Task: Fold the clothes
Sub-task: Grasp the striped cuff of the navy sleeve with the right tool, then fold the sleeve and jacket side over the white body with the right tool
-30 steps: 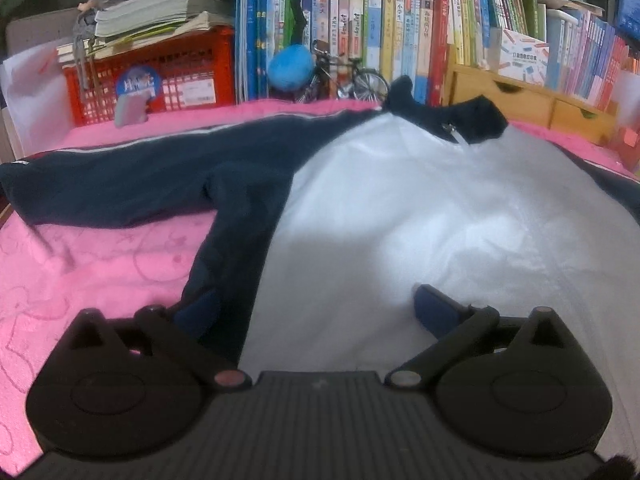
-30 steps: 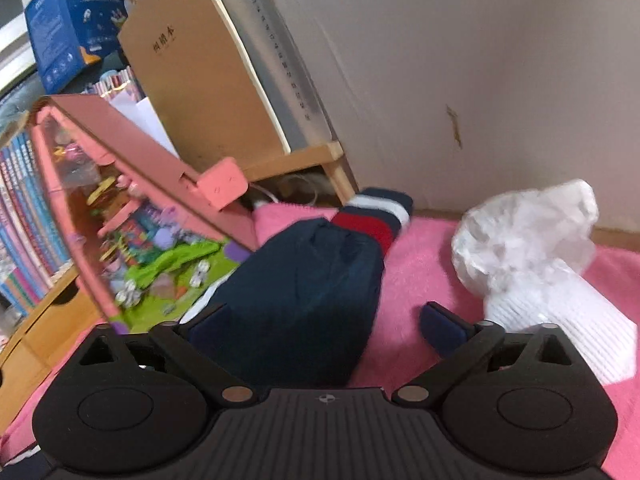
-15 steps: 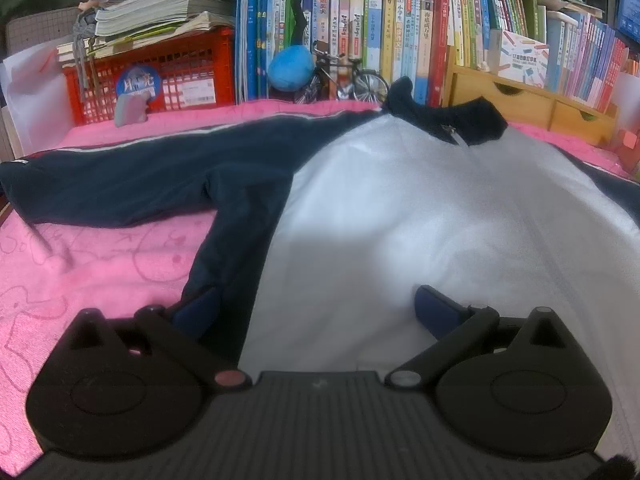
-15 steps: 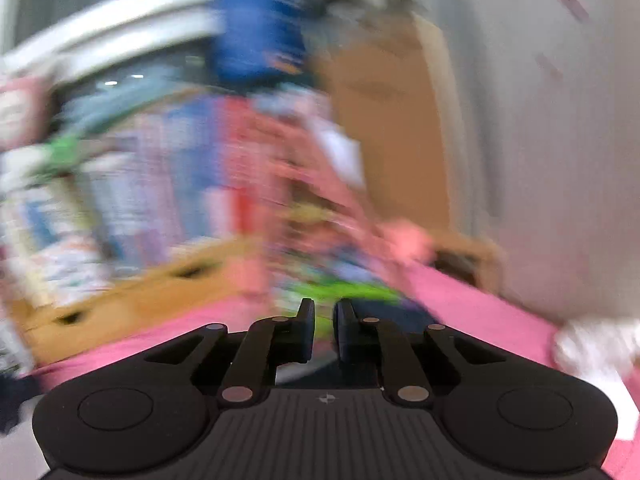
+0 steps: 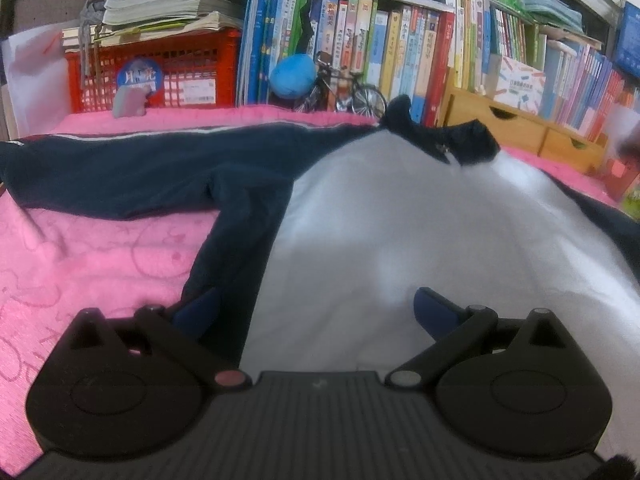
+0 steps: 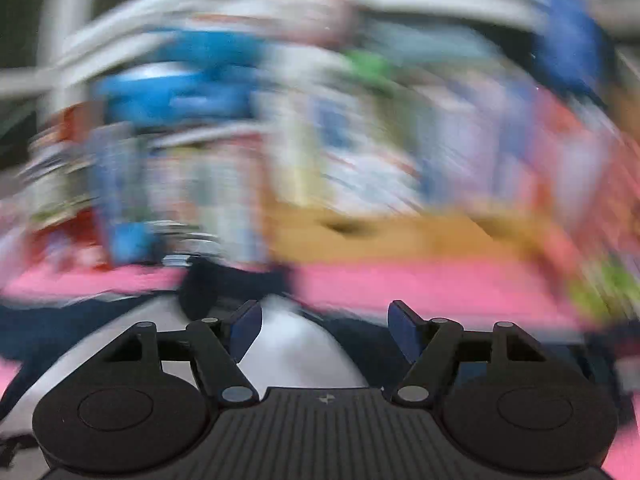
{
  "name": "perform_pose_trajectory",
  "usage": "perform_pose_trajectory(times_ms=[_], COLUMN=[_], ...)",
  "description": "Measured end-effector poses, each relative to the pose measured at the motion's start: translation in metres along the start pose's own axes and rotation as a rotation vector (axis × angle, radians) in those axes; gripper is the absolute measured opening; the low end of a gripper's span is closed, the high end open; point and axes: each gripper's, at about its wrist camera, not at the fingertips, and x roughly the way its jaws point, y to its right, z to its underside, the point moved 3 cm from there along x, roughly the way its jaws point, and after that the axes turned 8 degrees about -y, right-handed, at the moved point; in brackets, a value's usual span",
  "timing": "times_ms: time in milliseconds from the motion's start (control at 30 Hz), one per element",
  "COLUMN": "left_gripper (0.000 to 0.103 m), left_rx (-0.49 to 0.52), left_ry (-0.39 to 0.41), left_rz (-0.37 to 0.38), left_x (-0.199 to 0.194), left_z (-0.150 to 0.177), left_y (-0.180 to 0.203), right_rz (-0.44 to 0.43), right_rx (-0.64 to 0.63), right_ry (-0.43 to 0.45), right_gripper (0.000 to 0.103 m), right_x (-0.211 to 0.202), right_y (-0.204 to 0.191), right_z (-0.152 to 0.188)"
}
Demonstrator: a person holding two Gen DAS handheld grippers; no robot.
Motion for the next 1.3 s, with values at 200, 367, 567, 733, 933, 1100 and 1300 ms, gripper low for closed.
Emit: perform_pose_trajectory(times_ms=[200,367,567,733,933,1100,1300], left_gripper=[0.103,0.103,0.103,0.103,0.103,0.103,0.103], left_rx=[0.002,0.007,0.047,0.024,-0.007,-0.027,-0.084], left_ry=[-0.001,-0.003,-0.018,-0.007,0.009,0.019,0.037], left_rz=[-0.002,-0.01,-0.048,-0.023,0.012,0.033,0.092], left_x=[0.0,0.001,0.004,0.003,0.0,-0.002,-0.006], left_z=[0.0,0.0,0.0,0.001,0.0,0.0,0.0], left_y=[0.0,0.002,0.008,0.004,-0.002,-0.006,-0.014], right_rz=[0.358,0.332,0.244,0.174,-0.152,-0.618,-0.419], right_rx=[0.517,0.674,0.6,0.524,0.225,0.034,-0.096], right_ry=[0.064,0.006,-0.046,-0.009,-0.069,-0.19,-0.139], right_gripper=[0.088,0.102,0.031,0.015,0.015,0.075,0.084], right_x=[0.009,0.047,0.065,0.038,0.033,0.024,0.014], right_y=[0.178,0.254,0.25,0.207,0.036,-0.099,-0.102], right_z=[0.005,0.007,-0.004,-0.024,-0.059,-0.056,-0.036])
